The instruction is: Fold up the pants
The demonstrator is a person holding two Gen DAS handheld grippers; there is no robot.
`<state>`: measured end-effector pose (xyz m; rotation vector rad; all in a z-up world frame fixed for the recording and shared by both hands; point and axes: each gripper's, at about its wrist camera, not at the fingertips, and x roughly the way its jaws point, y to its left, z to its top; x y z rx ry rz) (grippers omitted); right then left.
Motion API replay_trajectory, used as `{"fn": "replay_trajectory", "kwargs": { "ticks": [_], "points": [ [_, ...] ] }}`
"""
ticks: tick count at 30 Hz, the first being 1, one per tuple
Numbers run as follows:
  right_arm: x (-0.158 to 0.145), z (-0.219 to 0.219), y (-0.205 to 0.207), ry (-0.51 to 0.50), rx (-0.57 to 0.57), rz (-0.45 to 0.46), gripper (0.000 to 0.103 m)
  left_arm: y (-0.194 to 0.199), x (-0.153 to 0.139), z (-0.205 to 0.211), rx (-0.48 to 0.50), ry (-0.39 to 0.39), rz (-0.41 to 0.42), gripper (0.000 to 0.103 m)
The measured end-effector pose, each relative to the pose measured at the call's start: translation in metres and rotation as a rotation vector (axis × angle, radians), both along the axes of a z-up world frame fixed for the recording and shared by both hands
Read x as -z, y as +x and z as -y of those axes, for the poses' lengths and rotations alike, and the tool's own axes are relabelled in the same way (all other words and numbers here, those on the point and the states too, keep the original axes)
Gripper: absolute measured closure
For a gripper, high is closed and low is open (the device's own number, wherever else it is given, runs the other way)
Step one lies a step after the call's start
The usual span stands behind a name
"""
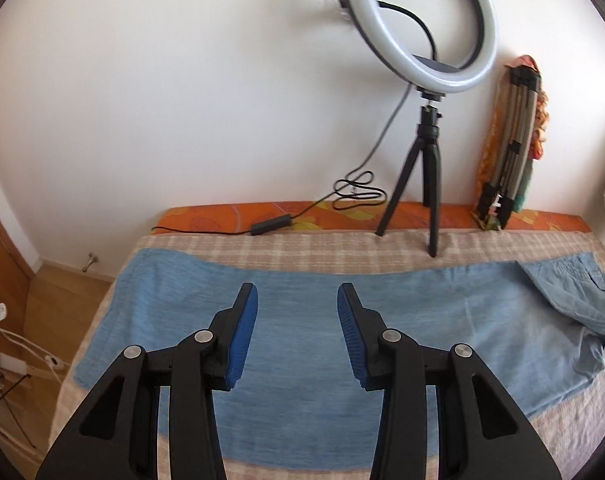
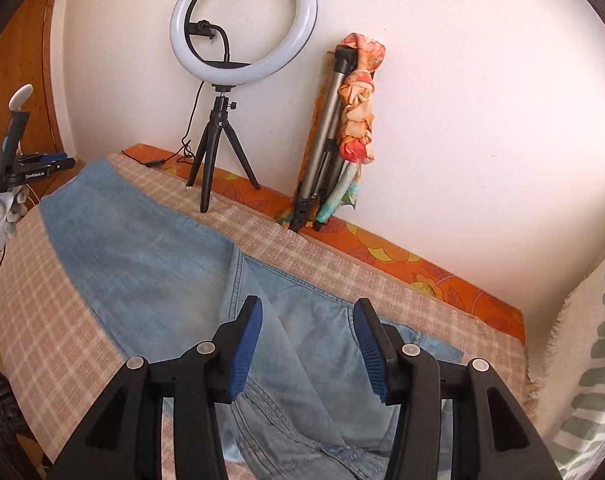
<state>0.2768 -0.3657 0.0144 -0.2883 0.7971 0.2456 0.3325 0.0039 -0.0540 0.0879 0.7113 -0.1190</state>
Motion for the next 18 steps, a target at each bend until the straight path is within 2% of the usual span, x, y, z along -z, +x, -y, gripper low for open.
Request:
{"fn": "replay_trajectory", "kwargs": {
  "ticks": [3,6,9,11,15,18],
  "points": [
    [0.001,0.029,-0.030,0.006,0.021,-0.012,0.053,-0.013,0.014,0.055,0.113,0.008,-0.042,0.063],
    [-0.003,0.065,-0.059,0.056,0.040,-0.018,0.053,-0.025,0.031,0.103,0.216,0.014,-0.087,0.063],
    [-0.004,0.091,-0.081,0.098,0.028,-0.026,0.047,-0.040,0.040,0.147,0.310,0.024,-0.128,0.063],
    [0.001,0.098,-0.089,0.099,0.014,-0.032,0.043,-0.047,0.046,0.172,0.362,0.025,-0.144,0.063],
    [0.011,0.101,-0.097,0.065,-0.031,-0.032,0.030,-0.060,0.055,0.214,0.457,0.027,-0.173,0.063],
    [0.021,0.097,-0.094,0.035,-0.077,-0.032,0.028,-0.068,0.063,0.242,0.516,0.034,-0.194,0.063]
  ]
}}
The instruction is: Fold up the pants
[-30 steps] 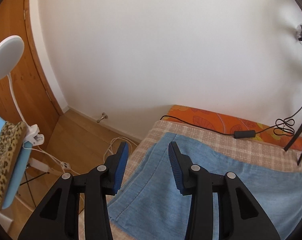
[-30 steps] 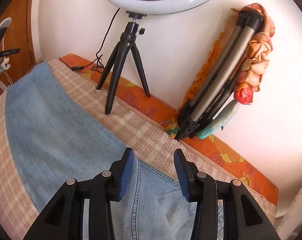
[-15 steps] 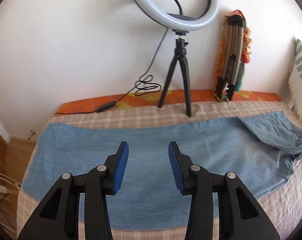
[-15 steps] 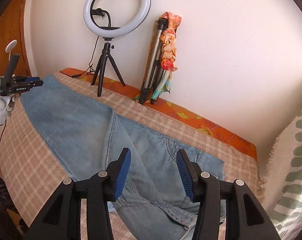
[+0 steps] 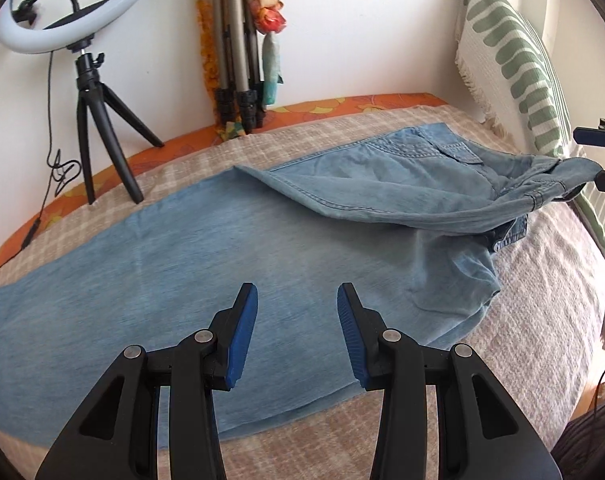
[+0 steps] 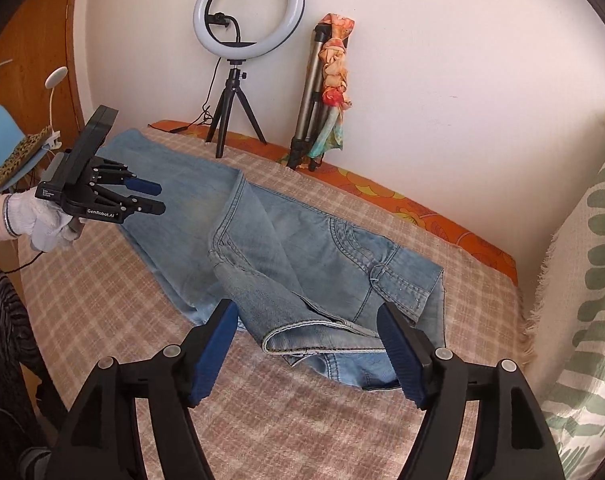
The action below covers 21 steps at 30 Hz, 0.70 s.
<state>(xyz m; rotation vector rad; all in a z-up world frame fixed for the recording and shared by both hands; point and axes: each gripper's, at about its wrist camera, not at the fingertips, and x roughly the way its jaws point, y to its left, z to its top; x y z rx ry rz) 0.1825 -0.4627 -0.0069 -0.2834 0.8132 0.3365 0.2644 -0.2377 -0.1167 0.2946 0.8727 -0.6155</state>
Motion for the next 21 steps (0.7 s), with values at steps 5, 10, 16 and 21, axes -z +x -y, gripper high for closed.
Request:
{"fn": "replay_trajectory", "kwargs": {
  "ticks": [5,10,16,21],
  "points": [
    [0.022,-0.005,0.014,-0.069,-0.047,-0.025,0.047,-0.013,0.014,0.035,0.087,0.022,-0.006,0.063],
    [0.032,0.003,0.031,-0.095,-0.033,-0.040,0.084,-0.020,0.025,0.058,0.149,0.058,0.019,0.063],
    [0.027,0.016,0.069,-0.125,0.051,0.002,0.089,-0.015,0.035,0.064,0.161,0.067,0.028,0.063],
    [0.035,0.046,0.124,-0.133,0.186,-0.014,0.089,-0.013,0.043,0.065,0.167,0.062,0.007,0.063]
  ]
}}
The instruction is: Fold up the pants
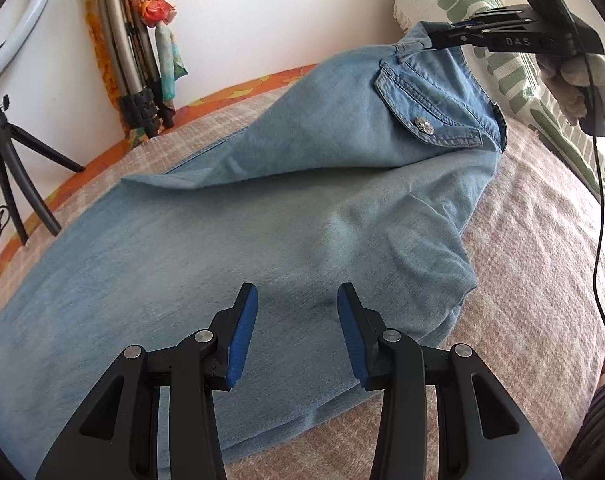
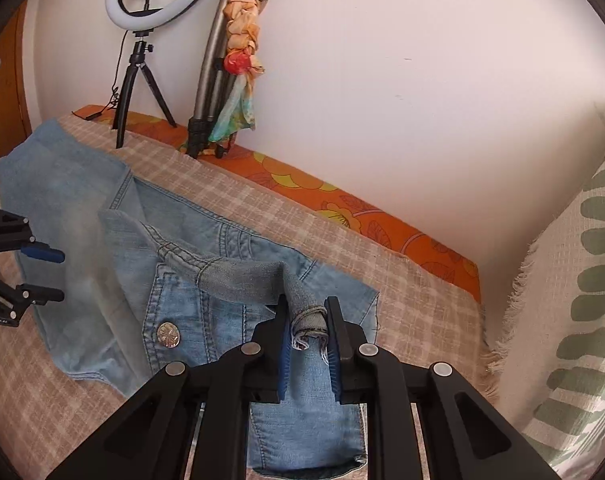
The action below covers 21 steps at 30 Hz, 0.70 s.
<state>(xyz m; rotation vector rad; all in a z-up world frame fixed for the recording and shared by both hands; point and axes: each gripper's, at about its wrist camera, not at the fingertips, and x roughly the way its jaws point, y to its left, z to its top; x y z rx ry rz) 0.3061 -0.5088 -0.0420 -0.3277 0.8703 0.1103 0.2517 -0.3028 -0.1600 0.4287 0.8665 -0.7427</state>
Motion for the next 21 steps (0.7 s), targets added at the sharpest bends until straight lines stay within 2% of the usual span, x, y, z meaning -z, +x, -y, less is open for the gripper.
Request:
{"fn": "replay_trajectory", "kwargs": {
  "ticks": [4,8,11,12,13,17,19,21],
  "points": [
    [0.022,0.032,0.041,0.020,0.108,-0.045,0.090,-0.004,0.006,0.002,0.020,0.007,-0.010,0.063],
    [0.052,0.048,0.068,0.033,0.146,-0.113,0.090,-0.009,0.009,0.005,0.038,0.015,0.007,0.063],
    [0.074,0.057,0.080,0.026,0.195,-0.172,0.084,-0.009,0.008,0.005,0.041,0.009,-0.003,0.063],
    [0.078,0.061,0.082,0.015,0.228,-0.182,0.070,-0.008,0.008,0.005,0.042,0.010,-0.004,0.063],
    [0.080,0.067,0.082,0.011,0.263,-0.178,0.063,-0.008,0.007,0.005,0.045,0.012,-0.003,0.063],
    [0.063,0.096,0.065,0.131,0.372,-0.127,0.056,-0.011,0.001,0.004,0.050,0.009,0.007,0.063],
    [0.053,0.104,0.047,0.151,0.424,-0.107,0.042,-0.015,-0.006,0.003,0.054,-0.001,0.023,0.063],
    [0.046,0.106,0.022,0.193,0.435,-0.085,0.034,-0.022,-0.015,0.003,0.069,-0.014,0.042,0.063]
  ]
}}
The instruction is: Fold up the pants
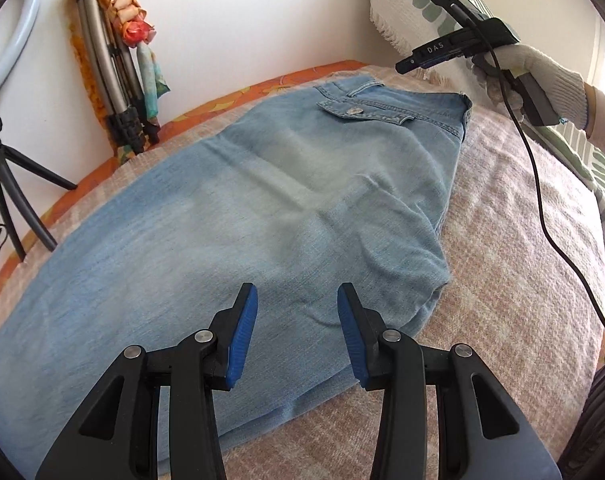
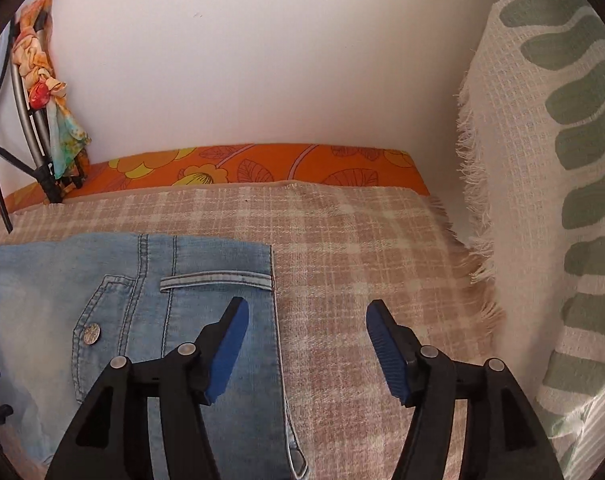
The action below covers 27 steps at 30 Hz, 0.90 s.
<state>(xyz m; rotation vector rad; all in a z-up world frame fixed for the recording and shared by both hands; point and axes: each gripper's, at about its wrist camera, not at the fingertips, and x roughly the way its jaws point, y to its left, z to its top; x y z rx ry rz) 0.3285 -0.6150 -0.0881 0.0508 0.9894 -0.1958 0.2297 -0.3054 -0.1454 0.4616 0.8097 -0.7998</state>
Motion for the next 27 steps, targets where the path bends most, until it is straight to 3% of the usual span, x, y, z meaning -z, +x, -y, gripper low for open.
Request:
{"fn": "replay_trajectory", "kwargs": {
  "ticks": [4,6,9,12,18,21,23,25,27],
  "points": [
    [0.003,0.003,-0.047,0.070,0.078,0.005,0.028,-0.018,-0.009,0.010,0.060,0.006,0.038,0.062],
    [0.010,0.006,-0.068,0.119,0.123,0.002,0.028,-0.027,-0.010,0.017,0.093,0.021,0.052,0.054],
    [0.021,0.005,-0.091,0.242,0.160,0.004,0.027,-0.038,-0.013,0.028,0.147,0.030,0.071,0.049],
    [0.032,0.005,-0.095,0.362,0.175,0.005,0.027,-0.047,-0.009,0.041,0.194,0.064,0.094,0.042],
    [0.050,0.002,-0.087,0.577,0.223,0.034,0.025,-0.041,0.000,0.052,0.192,0.072,0.048,0.042],
    [0.053,-0.005,-0.079,0.577,0.249,0.049,0.023,-0.039,0.004,0.053,0.188,0.069,0.030,0.042],
    [0.052,-0.010,-0.074,0.546,0.270,0.055,0.030,-0.039,0.008,0.055,0.186,0.076,0.023,0.042],
    [0.052,-0.013,-0.070,0.537,0.277,0.055,0.071,-0.039,0.014,0.058,0.187,0.085,0.021,0.042],
    [0.049,-0.016,-0.069,0.500,0.288,0.066,0.085,-0.042,0.021,0.063,0.193,0.105,0.046,0.045]
  ]
}}
